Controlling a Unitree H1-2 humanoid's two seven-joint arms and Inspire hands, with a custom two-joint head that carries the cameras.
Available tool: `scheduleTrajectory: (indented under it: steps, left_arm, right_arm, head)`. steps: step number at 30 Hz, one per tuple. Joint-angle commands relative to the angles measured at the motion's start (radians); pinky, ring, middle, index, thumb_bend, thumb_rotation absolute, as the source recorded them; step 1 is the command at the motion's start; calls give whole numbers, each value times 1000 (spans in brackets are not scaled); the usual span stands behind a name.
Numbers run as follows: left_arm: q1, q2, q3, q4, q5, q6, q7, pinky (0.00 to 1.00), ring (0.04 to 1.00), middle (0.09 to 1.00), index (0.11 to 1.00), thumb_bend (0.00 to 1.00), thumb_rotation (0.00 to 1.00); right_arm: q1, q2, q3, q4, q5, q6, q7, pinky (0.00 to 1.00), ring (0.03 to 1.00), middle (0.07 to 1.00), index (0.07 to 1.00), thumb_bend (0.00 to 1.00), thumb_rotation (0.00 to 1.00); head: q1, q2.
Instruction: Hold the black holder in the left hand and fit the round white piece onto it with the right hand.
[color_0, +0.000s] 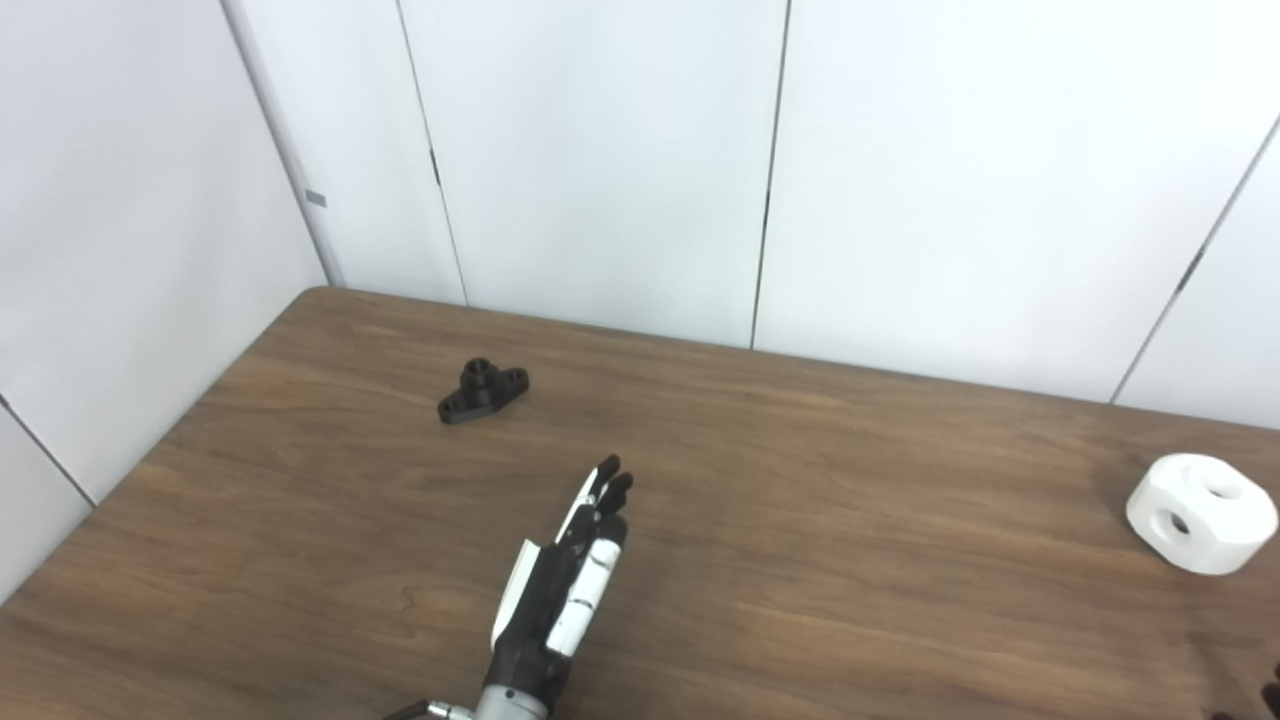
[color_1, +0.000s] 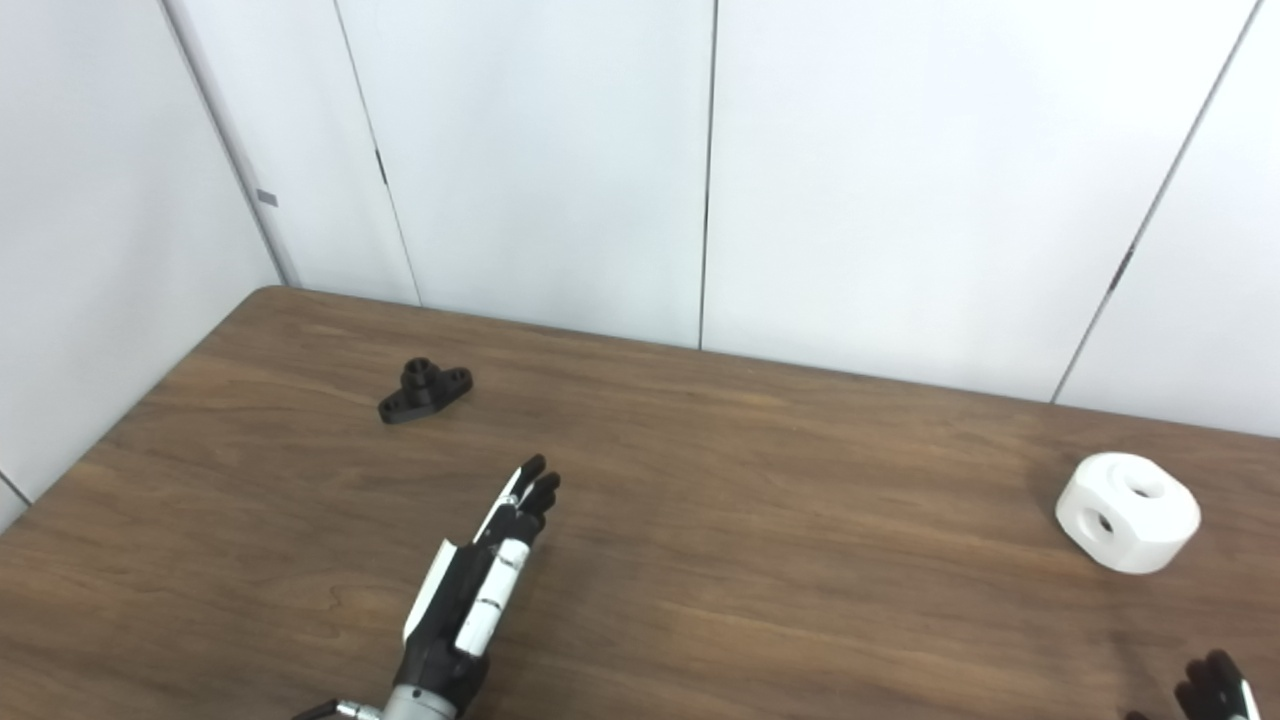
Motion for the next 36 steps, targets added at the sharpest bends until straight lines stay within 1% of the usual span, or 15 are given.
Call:
scheduleTrajectory:
  steps: [1, 2, 5, 9, 11, 14, 17, 18, 20, 22, 23, 25, 28, 32, 36]
  left_arm:
    - [67, -15, 10, -90, 71, 39, 22, 939, 939, 941, 981, 517, 566]
    - [62, -11, 19, -118, 91, 69, 21, 951, 937, 937, 978, 535, 488]
    - [31, 10, 50, -189, 155, 149, 15, 919, 917, 922, 970, 571, 424]
    - [-37, 46, 108, -231, 201, 232, 0, 889, 895, 898, 932, 625, 298]
    - [-69, 62, 128, -248, 224, 286, -16, 891, 904, 907, 932, 657, 285]
    - [-111, 83, 154, -260, 247, 352, -32, 851, 900, 900, 926, 691, 258]
    - [-153, 115, 179, -254, 265, 425, -46, 889, 929, 934, 926, 734, 260]
    - [-161, 122, 183, -251, 270, 438, -48, 889, 928, 940, 924, 741, 262]
    - [-190, 160, 196, -232, 300, 464, -52, 876, 922, 937, 923, 732, 259]
    - [-214, 191, 205, -214, 321, 488, -60, 862, 917, 937, 922, 737, 275]
    - [-228, 203, 212, -201, 330, 499, -67, 873, 928, 943, 925, 738, 297]
    - [-250, 216, 226, -174, 336, 510, -77, 903, 957, 961, 930, 748, 333]
    - [-284, 228, 250, -127, 355, 511, -93, 939, 994, 984, 931, 751, 336]
    - [-325, 249, 261, -68, 422, 511, -113, 892, 965, 954, 914, 773, 351]
    - [-360, 265, 264, 0, 445, 511, -109, 866, 947, 936, 915, 807, 352]
  right_arm:
    - [12, 4, 5, 33, -17, 10, -17, 1000, 1000, 1000, 1000, 684, 1000]
    - [10, 3, 5, 36, -21, 8, -18, 1000, 1000, 1000, 1000, 685, 1000]
    - [6, 2, 7, 42, -32, 12, -24, 1000, 1000, 1000, 1000, 717, 1000]
    - [4, 1, 13, 42, -34, 16, -25, 1000, 1000, 1000, 1000, 725, 1000]
    - [5, 0, 14, 41, -33, 16, -25, 1000, 1000, 1000, 999, 724, 1000]
    - [3, 1, 16, 45, -34, 19, -29, 1000, 1000, 1000, 996, 739, 1000]
    - [2, 4, 19, 48, -34, 14, -29, 1000, 1000, 1000, 995, 716, 1000]
    - [2, 4, 19, 48, -37, 13, -31, 1000, 1000, 1000, 995, 716, 1000]
    - [1, 3, 22, 51, -48, 8, -33, 1000, 1000, 1000, 996, 715, 1000]
    - [1, 2, 23, 52, -53, 5, -34, 1000, 1000, 1000, 999, 717, 1000]
    - [1, 3, 23, 52, -52, 2, -33, 1000, 1000, 1000, 1000, 711, 1000]
    - [1, 2, 25, 54, -54, -1, -32, 1000, 1000, 1000, 998, 700, 1000]
    - [2, 2, 28, 52, -59, -1, -32, 1000, 1000, 1000, 995, 693, 1000]
    - [5, 3, 31, 50, -62, -2, -31, 1000, 1000, 1000, 997, 681, 1000]
    - [6, 4, 30, 49, -58, -2, -32, 1000, 1000, 1000, 995, 682, 1000]
  head:
    - [1, 1]
    - [3, 1]
    - [7, -2]
    - [9, -3]
    - [9, -3]
    - [9, -10]
    - [6, -13]
    - [6, -13]
    - [1, -15]
    - [1, -15]
    - [1, -15]
    - [-3, -18]
    - [-7, -17]
    - [-11, -13]
    - [-11, -13]
